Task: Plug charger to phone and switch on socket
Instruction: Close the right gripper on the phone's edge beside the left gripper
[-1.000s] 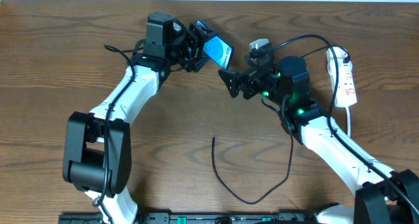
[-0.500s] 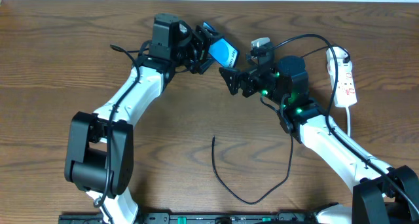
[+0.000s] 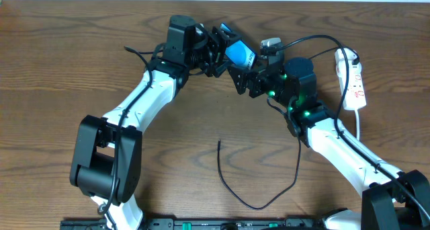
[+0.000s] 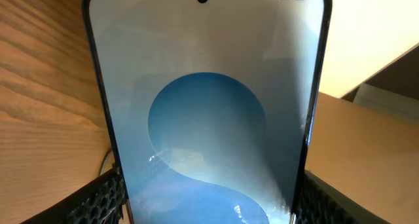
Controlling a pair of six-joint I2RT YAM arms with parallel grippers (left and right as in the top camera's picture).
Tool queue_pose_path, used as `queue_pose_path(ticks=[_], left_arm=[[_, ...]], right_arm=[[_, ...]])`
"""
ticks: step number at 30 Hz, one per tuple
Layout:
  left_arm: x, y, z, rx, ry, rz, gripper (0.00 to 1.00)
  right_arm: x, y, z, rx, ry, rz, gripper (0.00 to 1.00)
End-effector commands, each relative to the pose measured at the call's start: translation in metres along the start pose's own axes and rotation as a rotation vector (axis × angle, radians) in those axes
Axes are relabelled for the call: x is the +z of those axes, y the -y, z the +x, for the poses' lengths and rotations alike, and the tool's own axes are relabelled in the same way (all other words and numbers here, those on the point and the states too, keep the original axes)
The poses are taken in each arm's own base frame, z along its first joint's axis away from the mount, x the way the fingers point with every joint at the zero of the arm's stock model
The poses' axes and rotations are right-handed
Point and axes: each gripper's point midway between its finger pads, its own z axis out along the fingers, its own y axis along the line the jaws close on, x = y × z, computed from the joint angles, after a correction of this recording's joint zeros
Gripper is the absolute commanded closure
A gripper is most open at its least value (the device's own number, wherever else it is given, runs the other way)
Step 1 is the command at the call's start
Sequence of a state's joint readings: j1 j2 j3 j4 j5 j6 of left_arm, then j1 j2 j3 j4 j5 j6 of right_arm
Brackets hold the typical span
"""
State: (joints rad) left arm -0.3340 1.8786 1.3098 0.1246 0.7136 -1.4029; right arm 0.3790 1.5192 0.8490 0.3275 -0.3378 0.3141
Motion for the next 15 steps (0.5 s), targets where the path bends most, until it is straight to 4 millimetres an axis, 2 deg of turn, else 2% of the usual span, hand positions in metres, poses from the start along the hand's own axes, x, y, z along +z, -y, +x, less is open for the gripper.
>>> queue_pose_path(ticks=[1,15], left_arm=[[-0.0004,0.0165,0.0102,0.004,-0.039,0.037,0.93],[0.0002,0.0169,0.0181,0.003,-0.078,0.039,0.93]], right_arm=[[0.0023,-0.0006,-0.0049,0.018,0.012,0.009,0.13],[0.0024,-0.0005,-0.0047,0.018,0.011,0.009,0.36]])
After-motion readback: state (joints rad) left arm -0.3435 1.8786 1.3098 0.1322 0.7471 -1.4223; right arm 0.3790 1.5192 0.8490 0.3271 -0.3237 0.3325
